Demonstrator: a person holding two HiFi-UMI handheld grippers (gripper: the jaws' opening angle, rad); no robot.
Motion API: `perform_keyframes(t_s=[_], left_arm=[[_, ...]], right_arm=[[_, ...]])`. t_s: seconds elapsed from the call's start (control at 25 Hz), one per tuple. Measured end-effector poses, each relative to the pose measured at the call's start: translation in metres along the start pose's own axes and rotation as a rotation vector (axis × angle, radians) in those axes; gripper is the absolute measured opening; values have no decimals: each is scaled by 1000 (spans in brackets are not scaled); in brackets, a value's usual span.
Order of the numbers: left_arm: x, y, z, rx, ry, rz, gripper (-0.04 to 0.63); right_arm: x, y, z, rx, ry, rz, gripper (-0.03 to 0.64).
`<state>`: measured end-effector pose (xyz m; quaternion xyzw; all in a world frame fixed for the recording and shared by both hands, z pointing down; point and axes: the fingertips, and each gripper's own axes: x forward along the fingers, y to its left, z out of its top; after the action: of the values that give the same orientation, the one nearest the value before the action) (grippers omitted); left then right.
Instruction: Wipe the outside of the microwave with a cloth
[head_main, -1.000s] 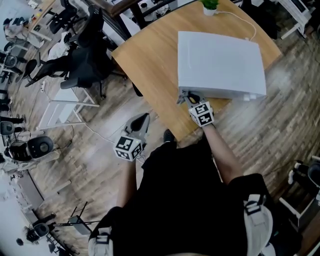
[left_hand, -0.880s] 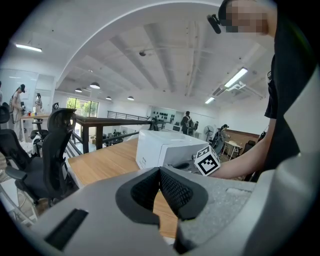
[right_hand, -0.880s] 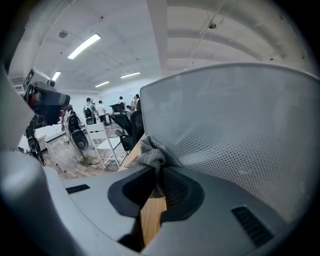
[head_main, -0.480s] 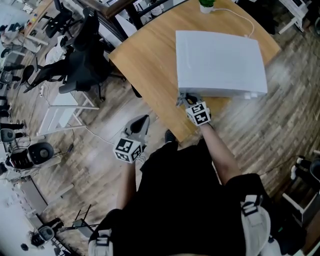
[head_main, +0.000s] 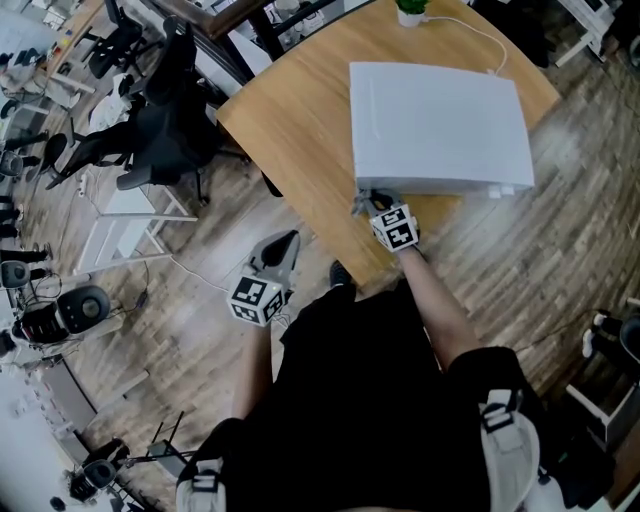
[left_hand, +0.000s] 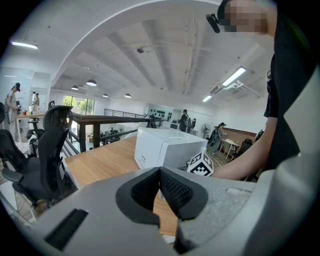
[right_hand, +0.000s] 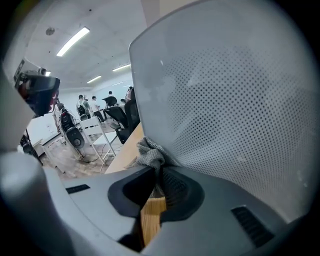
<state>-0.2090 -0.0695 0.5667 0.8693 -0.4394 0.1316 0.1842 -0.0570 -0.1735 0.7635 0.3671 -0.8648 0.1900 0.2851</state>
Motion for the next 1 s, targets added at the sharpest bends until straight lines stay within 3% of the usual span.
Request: perform_keyframes(t_s=[0.36, 1.0], left_arm=[[8, -6, 11, 10, -4, -10, 2], [41, -38, 24, 7, -25, -51, 2]], right_arm=[[-11, -17, -7, 23, 24, -23, 31], [-61, -95, -35, 62, 40, -132, 32]])
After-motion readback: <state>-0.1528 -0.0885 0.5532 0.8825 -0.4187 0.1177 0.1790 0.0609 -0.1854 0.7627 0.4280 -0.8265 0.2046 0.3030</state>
